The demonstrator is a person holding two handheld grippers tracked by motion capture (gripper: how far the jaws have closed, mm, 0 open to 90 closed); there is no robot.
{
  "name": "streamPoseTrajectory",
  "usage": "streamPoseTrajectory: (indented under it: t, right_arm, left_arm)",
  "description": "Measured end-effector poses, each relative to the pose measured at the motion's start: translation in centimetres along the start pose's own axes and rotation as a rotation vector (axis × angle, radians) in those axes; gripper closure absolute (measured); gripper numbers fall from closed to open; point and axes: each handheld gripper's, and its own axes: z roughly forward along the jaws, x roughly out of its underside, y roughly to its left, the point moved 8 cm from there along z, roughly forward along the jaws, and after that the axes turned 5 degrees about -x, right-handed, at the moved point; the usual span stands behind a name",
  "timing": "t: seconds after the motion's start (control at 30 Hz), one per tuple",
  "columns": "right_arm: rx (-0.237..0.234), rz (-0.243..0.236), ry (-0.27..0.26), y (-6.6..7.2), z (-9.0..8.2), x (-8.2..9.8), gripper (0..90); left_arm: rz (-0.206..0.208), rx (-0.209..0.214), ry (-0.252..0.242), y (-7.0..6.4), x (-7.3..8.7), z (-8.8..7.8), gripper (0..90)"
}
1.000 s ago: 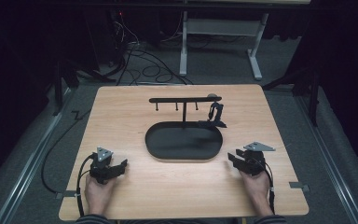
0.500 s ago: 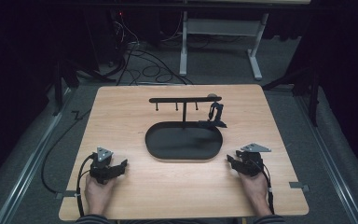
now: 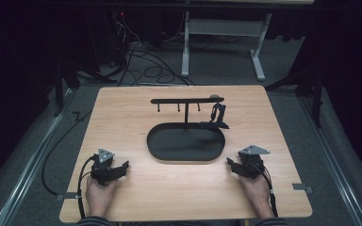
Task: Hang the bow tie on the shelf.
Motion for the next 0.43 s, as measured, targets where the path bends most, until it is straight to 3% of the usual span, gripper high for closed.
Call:
streamPoseTrajectory:
  t: [0.43]
  right_arm:
    - [-0.004, 0.001, 0.002, 0.05, 0.00, 0.01, 43.3]
  left_arm:
    - [0.000, 0.000, 0.000, 0.00, 0.00, 0.00, 29.9]
